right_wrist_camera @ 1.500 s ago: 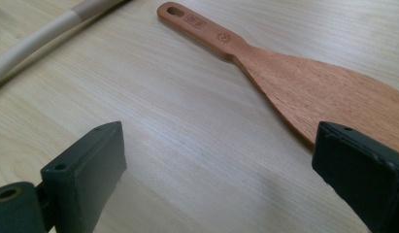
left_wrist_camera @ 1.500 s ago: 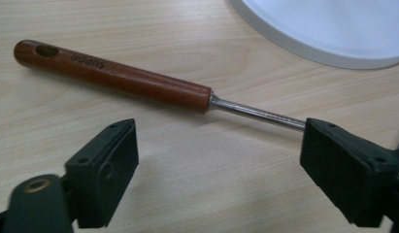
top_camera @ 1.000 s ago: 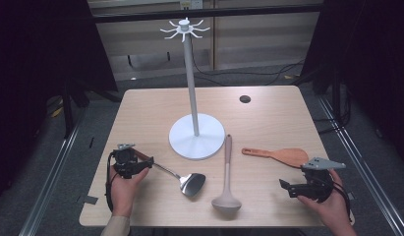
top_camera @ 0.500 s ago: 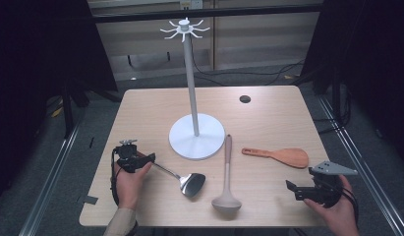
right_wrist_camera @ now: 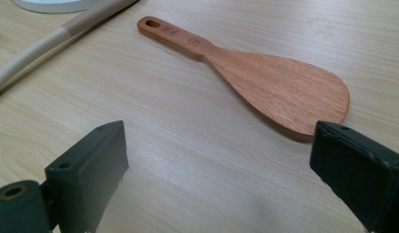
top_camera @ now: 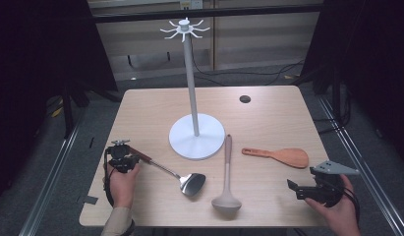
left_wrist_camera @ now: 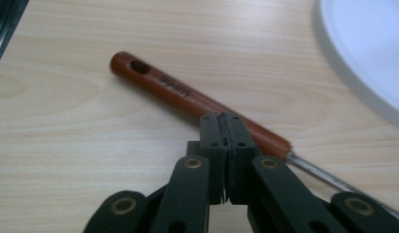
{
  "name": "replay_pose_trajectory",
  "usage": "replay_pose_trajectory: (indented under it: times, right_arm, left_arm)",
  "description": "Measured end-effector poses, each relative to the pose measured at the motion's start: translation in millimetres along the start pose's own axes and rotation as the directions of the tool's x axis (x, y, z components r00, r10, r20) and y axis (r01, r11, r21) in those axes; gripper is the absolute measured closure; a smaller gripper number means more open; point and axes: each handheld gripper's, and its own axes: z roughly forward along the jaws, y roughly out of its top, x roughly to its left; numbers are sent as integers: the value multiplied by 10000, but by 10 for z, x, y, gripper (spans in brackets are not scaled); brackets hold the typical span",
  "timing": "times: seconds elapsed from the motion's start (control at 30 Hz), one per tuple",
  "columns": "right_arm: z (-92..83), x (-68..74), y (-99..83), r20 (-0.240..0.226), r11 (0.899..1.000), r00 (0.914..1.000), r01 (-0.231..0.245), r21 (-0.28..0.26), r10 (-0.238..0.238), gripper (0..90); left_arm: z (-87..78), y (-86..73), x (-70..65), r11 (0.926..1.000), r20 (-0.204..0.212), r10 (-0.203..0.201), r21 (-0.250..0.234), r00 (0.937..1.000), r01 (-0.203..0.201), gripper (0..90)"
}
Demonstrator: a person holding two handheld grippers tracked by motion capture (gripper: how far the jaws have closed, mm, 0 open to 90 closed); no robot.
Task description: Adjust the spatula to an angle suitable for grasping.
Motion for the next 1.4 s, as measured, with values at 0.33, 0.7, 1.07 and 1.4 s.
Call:
replay_pose_trajectory:
  times: [0.33, 0.7, 1.07, 1.4]
  right_arm:
    - [-4, -11, -1, -81, 9999, 9999, -101, -37, 101, 57]
    - [-17, -30, 7, -14, 9997, 9998, -206, -144, 206, 57]
    - [40, -22, 54, -147, 9995, 9998, -98, -285, 94, 59]
    - [106, -29, 129, -322, 9985, 9994, -150, -524, 133, 62]
  left_arm:
    - [215, 32, 207, 9940, -384, -1013, 365, 9941, 1027, 876]
    - [415, 239, 116, 9955, -112, -881, 328, 9960, 885, 845]
    - [616, 471, -102, 9955, 437, -689, 678, 9967, 658, 805]
    - [399, 377, -123, 9978, 626, -215, 633, 9978, 175, 544]
